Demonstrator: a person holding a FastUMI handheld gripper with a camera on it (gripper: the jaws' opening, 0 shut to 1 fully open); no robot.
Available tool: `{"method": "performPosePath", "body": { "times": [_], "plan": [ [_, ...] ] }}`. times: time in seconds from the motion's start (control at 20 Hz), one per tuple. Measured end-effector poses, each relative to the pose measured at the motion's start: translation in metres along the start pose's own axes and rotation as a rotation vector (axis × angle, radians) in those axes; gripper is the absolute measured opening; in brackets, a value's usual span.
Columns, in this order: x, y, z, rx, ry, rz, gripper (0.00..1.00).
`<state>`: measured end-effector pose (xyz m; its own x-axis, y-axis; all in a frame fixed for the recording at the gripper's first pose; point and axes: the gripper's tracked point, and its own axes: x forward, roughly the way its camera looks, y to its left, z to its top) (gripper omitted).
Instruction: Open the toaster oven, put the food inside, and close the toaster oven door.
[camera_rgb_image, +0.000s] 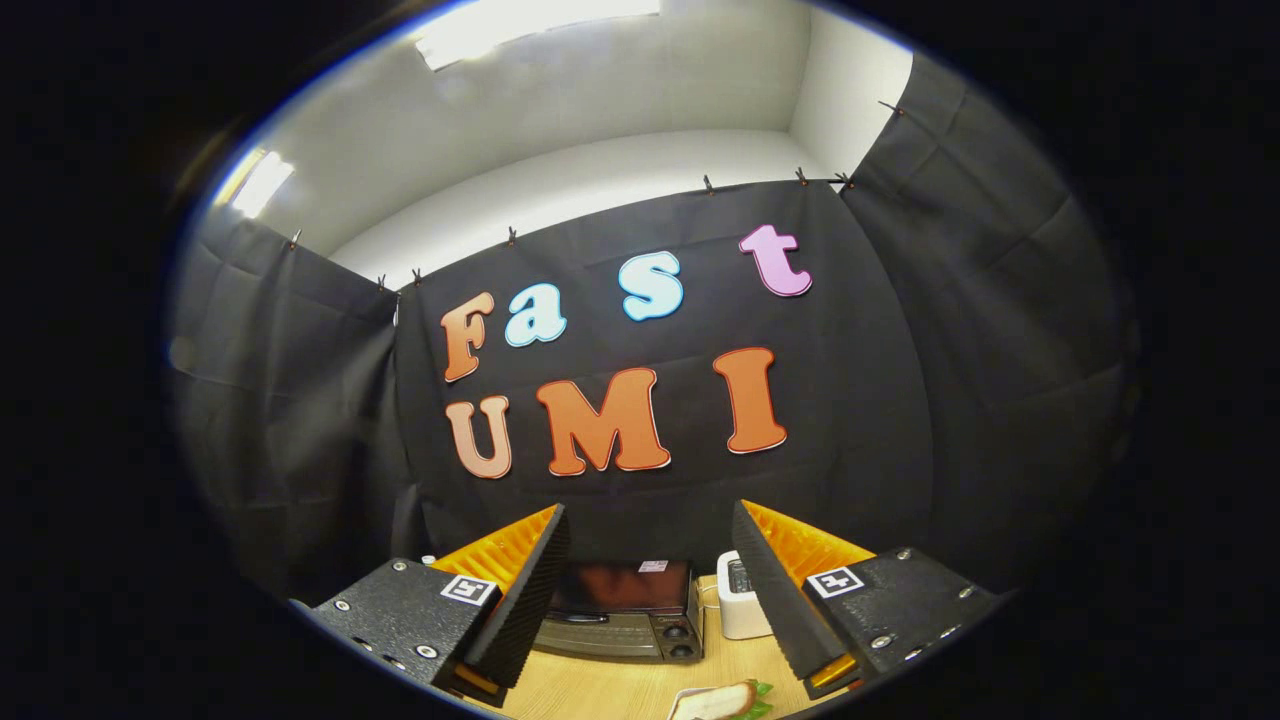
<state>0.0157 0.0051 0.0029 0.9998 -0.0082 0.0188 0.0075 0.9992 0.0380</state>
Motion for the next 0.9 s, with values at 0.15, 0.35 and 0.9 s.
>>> {"method": "performPosePath", "body": {
  "times": [0.15, 0.35, 0.9],
  "plan": [
    [0.011, 0.007, -0.013, 0.005, 0.01, -0.005, 0.97],
    [0.033, 0.03, -0.049, 0.01, 0.054, 0.009, 0.97],
    [0.118, 0.072, -0.174, -0.001, 0.221, -0.015, 0.97]
  ]
}}
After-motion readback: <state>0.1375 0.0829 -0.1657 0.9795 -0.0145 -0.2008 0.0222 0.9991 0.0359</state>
